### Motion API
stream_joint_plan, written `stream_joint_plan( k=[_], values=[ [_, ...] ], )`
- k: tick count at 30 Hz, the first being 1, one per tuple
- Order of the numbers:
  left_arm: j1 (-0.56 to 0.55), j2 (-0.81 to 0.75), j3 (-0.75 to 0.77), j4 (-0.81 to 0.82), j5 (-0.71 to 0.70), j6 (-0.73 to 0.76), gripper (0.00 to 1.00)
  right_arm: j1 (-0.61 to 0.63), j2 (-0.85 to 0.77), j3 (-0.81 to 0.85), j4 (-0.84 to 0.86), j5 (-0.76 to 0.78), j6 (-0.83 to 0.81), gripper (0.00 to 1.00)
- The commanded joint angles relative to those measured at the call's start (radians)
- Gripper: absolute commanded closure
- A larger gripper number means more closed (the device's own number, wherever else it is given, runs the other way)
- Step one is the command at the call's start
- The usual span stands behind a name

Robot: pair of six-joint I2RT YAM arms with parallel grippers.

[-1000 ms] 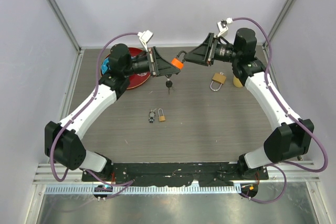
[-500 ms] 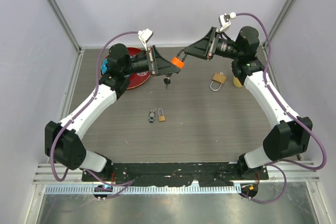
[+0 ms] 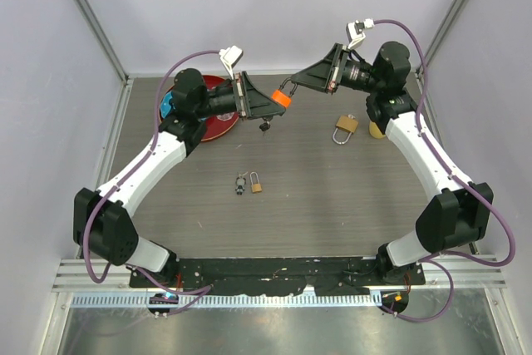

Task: Lock with the key
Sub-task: Lock the lock.

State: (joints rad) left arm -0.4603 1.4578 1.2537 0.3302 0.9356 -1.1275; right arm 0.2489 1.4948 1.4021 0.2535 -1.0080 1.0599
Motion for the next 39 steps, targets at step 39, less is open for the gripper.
stream_joint_plan(
  k=[39],
  values=[
    [-0.012, 0.010, 0.064, 0.116, -0.113, -0.028, 1.00, 0.188, -0.094, -0.098, -0.148, -0.004, -0.213, 0.98]
  ],
)
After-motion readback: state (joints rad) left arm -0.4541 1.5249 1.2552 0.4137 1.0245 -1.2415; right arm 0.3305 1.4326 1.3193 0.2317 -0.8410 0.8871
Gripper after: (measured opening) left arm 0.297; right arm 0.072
